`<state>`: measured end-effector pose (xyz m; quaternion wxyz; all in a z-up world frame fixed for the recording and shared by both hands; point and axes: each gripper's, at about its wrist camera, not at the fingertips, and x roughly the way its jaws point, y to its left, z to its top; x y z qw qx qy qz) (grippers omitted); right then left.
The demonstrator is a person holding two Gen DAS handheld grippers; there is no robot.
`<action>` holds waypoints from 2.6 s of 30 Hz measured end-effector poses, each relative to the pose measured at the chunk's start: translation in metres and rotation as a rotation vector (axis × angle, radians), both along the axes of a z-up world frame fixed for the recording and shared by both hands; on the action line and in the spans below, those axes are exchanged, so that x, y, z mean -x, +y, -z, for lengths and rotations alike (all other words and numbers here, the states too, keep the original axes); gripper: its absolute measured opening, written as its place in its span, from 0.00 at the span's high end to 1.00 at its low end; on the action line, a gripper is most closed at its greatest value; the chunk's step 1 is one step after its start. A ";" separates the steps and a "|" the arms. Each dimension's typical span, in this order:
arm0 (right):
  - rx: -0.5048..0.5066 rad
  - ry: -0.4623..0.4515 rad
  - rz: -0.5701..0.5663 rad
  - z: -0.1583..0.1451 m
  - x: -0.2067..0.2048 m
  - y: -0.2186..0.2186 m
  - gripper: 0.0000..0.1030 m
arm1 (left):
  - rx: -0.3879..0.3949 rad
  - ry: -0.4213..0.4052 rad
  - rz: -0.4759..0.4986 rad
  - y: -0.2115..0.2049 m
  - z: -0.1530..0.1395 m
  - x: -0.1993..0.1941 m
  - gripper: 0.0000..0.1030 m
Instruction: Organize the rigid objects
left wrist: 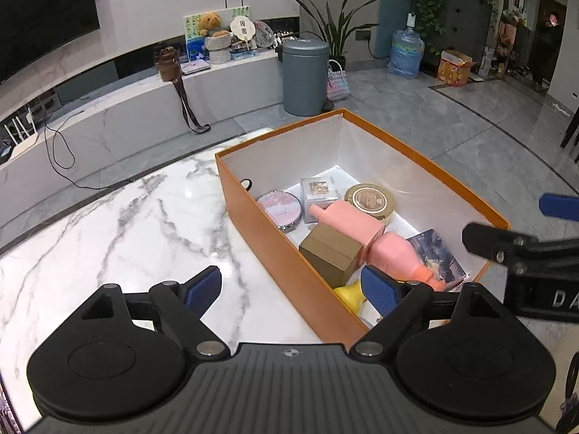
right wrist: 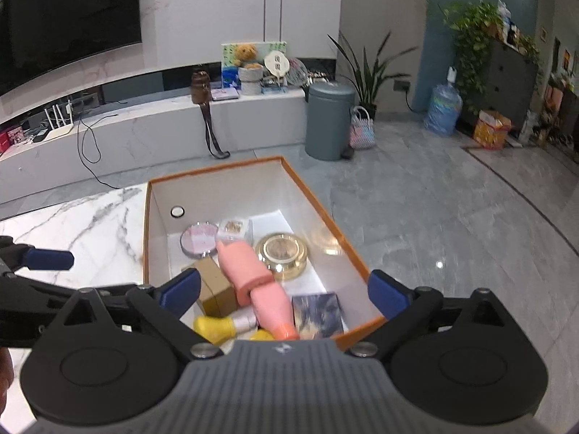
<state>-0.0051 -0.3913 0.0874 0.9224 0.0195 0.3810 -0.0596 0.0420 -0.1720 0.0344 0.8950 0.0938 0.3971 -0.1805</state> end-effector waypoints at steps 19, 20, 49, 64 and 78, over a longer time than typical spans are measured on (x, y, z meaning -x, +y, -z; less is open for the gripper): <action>0.005 0.031 0.021 0.006 0.007 0.001 0.05 | -0.023 -0.017 -0.001 -0.004 0.000 0.003 0.01; 0.004 0.032 0.021 0.006 0.007 0.001 0.05 | -0.025 -0.018 0.000 -0.005 0.000 0.003 0.01; 0.005 0.032 0.024 0.006 0.007 0.000 0.05 | -0.032 -0.028 0.000 -0.002 -0.002 0.000 0.01; 0.005 0.032 0.024 0.006 0.008 0.000 0.04 | -0.034 -0.032 0.000 -0.003 -0.002 0.000 0.01; 0.004 0.032 0.028 0.007 0.010 -0.002 0.04 | -0.022 -0.022 0.000 -0.002 -0.004 -0.006 0.01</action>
